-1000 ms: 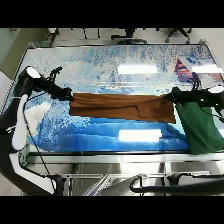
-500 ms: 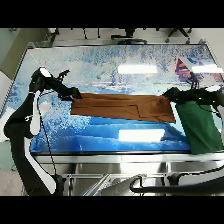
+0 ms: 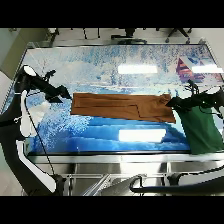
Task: Fold the shirts.
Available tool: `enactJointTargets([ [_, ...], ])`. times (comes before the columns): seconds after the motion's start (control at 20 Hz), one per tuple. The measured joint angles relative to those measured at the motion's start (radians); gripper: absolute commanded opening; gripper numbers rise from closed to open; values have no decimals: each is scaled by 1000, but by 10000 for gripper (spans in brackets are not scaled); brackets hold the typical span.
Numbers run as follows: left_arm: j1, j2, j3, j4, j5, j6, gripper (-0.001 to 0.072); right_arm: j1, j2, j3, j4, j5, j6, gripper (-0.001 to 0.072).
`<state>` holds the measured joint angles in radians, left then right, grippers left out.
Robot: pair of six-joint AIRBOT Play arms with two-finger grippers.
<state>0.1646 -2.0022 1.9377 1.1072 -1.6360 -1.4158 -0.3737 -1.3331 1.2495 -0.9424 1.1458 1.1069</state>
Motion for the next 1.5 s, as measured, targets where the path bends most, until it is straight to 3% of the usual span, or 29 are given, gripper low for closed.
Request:
enactJointTargets([
  [0.25, -18, 34, -19, -21, 8, -6, 707, 0, -56, 2, 24, -18, 5, 633],
  [0.3, -29, 36, -20, -35, 15, -6, 706, 2, -67, 2, 40, -18, 5, 495],
  [0.35, -42, 38, -21, -56, 19, -6, 591, 4, -77, 1, 51, -19, 3, 284],
  [0.4, -55, 39, -21, -79, 28, -5, 444, 8, -86, -1, 66, -16, -3, 221],
  [0.45, -71, 40, -22, -110, 43, 3, 343, 12, -91, -2, 81, -8, -19, 197],
  [0.5, -88, 40, -22, -148, 58, 16, 242, 17, -93, -2, 95, -3, -31, 30],
  [0.6, -130, 42, -23, -222, 97, 50, 13, 26, -98, -2, 123, 5, -54, 19],
  [1.0, -434, -32, -23, -312, 388, 126, 13, 37, -11, 89, 249, 107, -68, 19],
  [1.25, -621, -126, -23, -320, 625, 129, 13, 38, 100, 192, 386, 204, -56, 19],
  [1.5, -711, -188, -19, -323, 728, 97, 14, 38, 167, 234, 436, 245, -37, 19],
])
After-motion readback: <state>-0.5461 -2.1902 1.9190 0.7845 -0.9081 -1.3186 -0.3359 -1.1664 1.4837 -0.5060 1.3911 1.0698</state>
